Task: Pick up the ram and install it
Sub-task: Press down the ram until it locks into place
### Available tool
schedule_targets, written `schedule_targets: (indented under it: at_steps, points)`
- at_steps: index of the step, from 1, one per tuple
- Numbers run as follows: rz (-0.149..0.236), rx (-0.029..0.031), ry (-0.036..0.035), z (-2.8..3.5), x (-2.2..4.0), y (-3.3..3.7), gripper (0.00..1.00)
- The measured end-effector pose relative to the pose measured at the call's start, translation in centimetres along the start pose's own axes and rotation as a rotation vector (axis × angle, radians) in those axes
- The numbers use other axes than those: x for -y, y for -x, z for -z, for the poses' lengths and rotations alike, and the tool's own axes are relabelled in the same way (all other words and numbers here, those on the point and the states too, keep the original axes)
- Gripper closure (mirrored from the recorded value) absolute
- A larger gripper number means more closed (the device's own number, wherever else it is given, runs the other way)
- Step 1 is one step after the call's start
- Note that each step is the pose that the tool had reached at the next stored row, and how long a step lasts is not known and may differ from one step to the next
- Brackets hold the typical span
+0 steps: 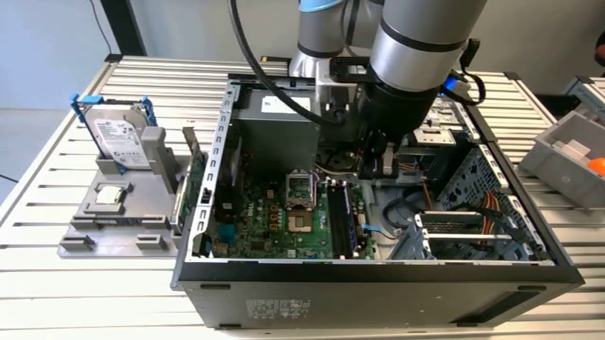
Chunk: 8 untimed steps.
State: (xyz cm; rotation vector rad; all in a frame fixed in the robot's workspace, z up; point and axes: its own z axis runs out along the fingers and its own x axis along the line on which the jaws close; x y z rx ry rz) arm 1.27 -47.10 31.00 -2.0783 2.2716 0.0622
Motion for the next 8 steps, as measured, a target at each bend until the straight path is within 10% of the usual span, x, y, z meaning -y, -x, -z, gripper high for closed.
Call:
schedule_targets:
  at_steps: [8]
  points:
    - [0.000, -0.0003, 0.0022, 0.81, 0.01, 0.06, 1.00]
